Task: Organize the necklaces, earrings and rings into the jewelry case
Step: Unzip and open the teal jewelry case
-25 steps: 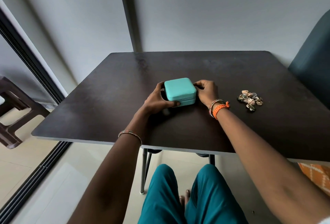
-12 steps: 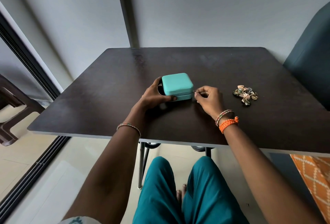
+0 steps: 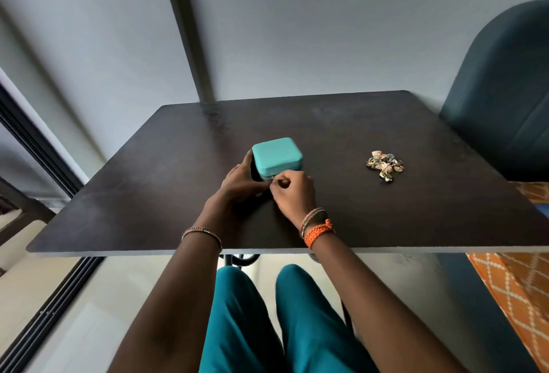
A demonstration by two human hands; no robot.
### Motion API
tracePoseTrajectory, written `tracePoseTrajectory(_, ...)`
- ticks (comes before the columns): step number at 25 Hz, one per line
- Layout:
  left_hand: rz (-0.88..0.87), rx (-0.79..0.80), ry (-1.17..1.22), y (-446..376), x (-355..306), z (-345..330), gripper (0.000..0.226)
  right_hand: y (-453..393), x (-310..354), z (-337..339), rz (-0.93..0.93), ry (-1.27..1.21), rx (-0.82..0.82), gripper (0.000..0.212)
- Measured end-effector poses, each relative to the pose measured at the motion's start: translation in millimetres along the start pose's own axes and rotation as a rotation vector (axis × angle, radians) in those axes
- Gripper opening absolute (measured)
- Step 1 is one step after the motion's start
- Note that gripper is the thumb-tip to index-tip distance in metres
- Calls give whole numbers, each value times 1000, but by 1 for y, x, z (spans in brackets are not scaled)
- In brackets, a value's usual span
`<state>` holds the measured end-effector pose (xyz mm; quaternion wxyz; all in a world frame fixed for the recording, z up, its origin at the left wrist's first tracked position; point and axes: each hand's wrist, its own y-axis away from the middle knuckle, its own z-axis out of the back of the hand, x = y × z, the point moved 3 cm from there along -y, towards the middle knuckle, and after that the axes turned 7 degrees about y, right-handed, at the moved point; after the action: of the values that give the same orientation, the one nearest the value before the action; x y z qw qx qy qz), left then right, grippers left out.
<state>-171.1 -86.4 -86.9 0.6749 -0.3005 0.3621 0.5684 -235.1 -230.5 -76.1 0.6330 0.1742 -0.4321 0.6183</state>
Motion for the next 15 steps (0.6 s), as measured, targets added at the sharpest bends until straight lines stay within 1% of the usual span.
tracePoseTrajectory(4, 11, -51, -104, 1, -1, -1, 109, -3, -7, 6, 17, -74, 58, 14)
tracePoseTrajectory(7, -51, -93, -171, 11, -3, -1, 106, -1, -4, 6, 35, -73, 96, 17)
tracePoseTrajectory(10, -82, -77, -289, 18, -3, -7, 103, 1, -2, 7, 65, -33, 181, 25)
tracePoseTrajectory(12, -97, -80, -364, 18, -3, -10, 104, 4, -4, 8, 69, -71, 216, 26)
tracePoseTrajectory(14, -121, -109, -393, 18, -5, -12, 100, 3, -5, 13, 48, -174, 146, 25)
tracePoseTrajectory(15, -131, -124, -399, 18, -6, -13, 96, 2, -7, 17, 61, -162, 74, 26)
